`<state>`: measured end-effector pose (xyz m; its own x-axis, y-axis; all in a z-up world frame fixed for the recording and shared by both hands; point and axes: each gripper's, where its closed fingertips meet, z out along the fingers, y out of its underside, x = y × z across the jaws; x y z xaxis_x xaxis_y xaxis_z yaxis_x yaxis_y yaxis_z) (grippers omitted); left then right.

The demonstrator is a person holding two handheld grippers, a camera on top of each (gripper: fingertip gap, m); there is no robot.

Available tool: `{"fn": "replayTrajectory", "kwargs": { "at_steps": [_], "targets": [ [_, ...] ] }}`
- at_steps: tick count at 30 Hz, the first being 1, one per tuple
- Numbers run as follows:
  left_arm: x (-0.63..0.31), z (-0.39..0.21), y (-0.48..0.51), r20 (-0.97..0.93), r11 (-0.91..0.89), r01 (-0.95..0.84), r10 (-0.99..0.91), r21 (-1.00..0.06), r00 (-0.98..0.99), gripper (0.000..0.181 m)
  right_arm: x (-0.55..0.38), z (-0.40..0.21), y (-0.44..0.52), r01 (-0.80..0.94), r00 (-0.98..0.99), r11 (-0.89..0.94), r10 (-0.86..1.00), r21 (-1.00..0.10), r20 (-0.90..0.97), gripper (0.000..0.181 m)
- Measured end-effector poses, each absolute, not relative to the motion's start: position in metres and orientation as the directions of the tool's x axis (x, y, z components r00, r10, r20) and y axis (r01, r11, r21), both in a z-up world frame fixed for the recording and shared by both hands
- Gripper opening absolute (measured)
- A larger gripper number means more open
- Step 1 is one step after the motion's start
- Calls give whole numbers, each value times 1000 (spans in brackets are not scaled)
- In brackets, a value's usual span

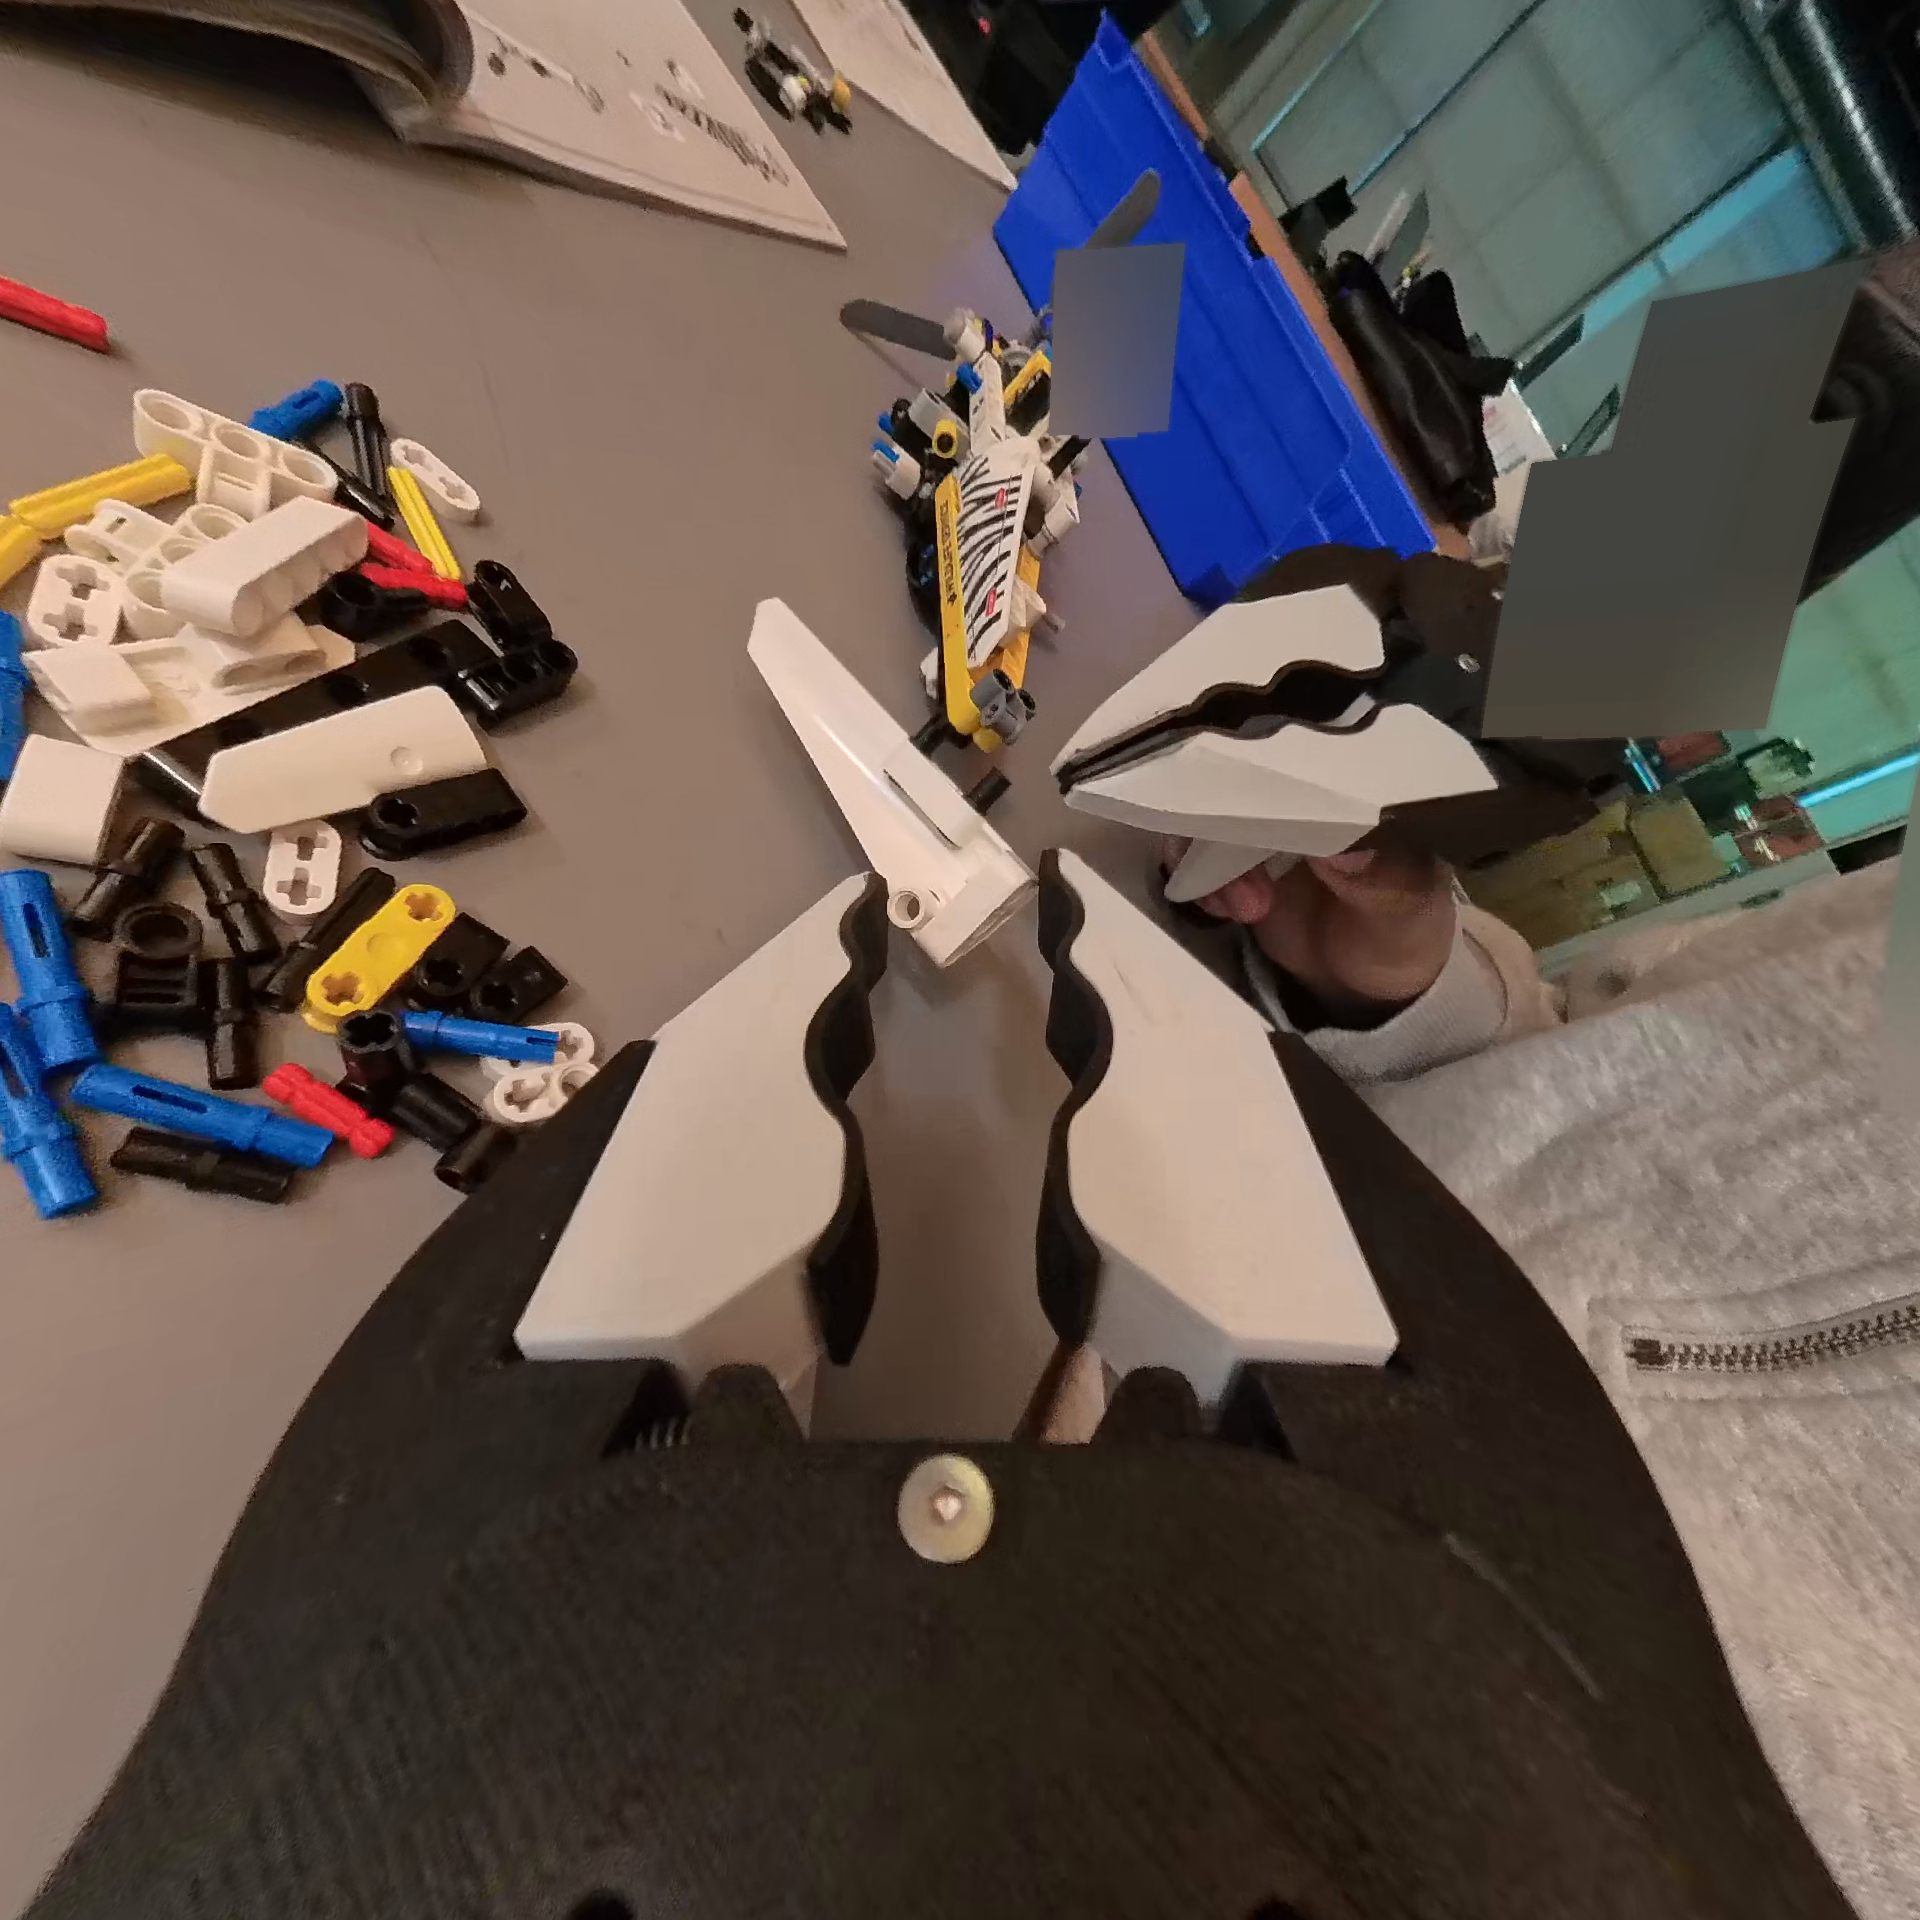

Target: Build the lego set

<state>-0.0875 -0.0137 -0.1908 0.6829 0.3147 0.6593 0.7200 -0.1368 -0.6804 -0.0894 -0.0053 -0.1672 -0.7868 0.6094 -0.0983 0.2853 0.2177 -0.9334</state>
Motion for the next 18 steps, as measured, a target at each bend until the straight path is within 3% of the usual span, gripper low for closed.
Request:
{"fn": "replayTrajectory", "kwargs": {
  "at_steps": [6,18],
  "targets": [
    [-89,-188,-15,641,-115,700,321,-705,698,30,-97,-160,-4,319,-761,132,626,-939,-170,0],
    [-87,-186,-15,616,-116,676,320,-728,719,30,-96,-165,-10,330,-763,161,625,-930,-162,6]
  ]
}}
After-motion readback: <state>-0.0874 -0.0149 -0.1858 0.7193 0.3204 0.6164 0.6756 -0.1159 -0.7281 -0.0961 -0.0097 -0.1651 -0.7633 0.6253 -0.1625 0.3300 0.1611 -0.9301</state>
